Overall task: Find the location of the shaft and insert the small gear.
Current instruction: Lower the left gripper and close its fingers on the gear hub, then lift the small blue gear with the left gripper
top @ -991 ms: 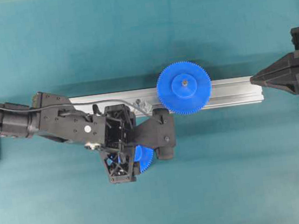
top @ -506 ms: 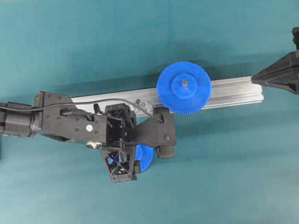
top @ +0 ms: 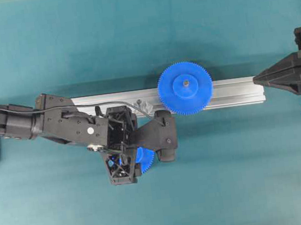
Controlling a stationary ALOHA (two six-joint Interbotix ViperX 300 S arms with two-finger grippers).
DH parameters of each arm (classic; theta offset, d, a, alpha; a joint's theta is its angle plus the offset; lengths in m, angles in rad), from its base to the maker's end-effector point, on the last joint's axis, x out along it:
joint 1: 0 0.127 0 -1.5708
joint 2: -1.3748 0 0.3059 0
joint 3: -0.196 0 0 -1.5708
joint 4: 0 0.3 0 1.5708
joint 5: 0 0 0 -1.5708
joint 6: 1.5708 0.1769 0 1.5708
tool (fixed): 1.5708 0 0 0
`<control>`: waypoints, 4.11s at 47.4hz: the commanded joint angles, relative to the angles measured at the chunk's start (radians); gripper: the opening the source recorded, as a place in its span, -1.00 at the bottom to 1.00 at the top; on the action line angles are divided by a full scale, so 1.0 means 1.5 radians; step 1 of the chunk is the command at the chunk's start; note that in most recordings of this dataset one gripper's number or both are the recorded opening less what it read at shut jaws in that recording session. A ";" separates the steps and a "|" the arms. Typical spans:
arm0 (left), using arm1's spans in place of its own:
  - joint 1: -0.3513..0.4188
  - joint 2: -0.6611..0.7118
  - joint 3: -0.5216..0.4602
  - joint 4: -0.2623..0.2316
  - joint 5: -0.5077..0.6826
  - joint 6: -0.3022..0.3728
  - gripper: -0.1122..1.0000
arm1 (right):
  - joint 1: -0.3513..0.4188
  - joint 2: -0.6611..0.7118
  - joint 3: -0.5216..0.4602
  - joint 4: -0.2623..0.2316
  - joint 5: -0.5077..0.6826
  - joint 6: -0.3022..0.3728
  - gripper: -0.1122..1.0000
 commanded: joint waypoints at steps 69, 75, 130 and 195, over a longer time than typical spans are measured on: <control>-0.002 0.014 0.004 0.002 -0.010 -0.008 0.85 | -0.002 0.003 -0.007 0.000 -0.003 0.006 -0.82; -0.003 0.014 0.007 0.002 -0.010 -0.009 0.84 | -0.002 0.003 -0.007 0.000 -0.003 0.006 -0.82; -0.003 0.011 0.018 0.002 -0.016 0.000 0.35 | -0.002 0.004 -0.002 0.000 -0.005 0.007 -0.82; 0.048 -0.086 -0.173 0.008 0.246 0.119 0.35 | -0.002 0.001 0.002 0.000 -0.006 0.006 -0.82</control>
